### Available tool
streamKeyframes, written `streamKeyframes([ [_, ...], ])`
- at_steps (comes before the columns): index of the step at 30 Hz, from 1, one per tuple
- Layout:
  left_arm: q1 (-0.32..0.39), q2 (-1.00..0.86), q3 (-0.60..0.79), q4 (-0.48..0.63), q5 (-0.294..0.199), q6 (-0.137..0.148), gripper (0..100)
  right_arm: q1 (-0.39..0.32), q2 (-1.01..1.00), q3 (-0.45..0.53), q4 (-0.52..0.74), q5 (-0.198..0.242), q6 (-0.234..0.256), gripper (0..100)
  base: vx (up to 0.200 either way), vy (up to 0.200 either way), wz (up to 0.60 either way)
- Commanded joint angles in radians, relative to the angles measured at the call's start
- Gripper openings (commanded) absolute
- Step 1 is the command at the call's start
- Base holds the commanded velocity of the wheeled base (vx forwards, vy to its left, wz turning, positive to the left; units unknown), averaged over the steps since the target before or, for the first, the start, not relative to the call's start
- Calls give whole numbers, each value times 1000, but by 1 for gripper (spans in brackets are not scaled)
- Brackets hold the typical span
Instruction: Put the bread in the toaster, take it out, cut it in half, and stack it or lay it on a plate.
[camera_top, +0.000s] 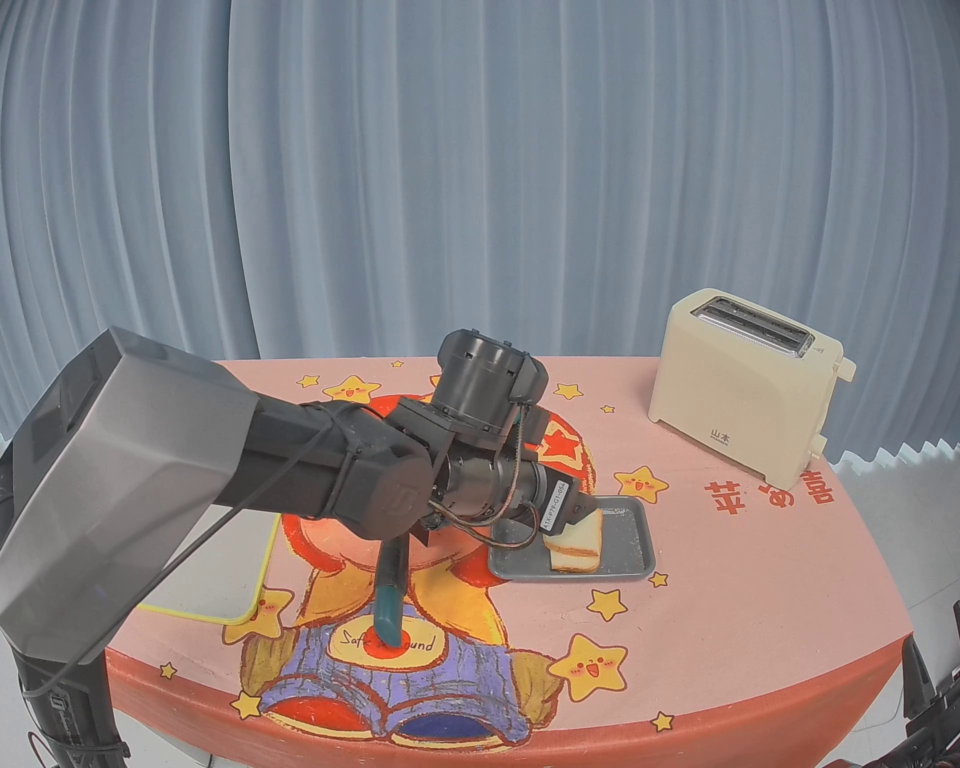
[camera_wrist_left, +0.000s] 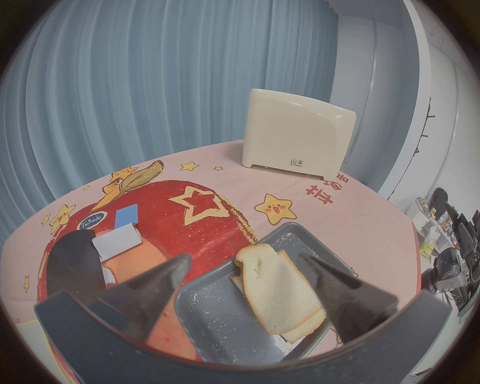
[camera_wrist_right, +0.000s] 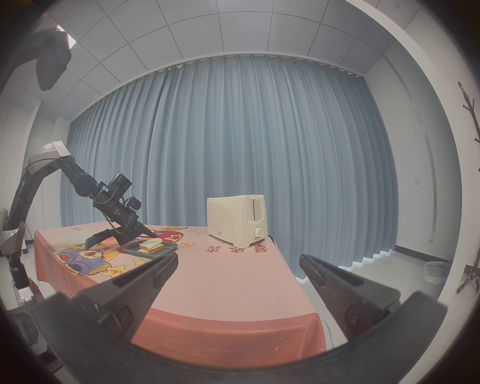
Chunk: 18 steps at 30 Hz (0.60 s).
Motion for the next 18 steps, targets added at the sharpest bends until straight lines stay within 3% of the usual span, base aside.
streamKeyframes([
  [1,1,0,-1,0,2,-1,100,0,-16,18,0,0,0,100,0,0,0],
  [18,3,-5,1,-2,2,-1,100,0,-16,18,0,0,0,100,0,0,0],
])
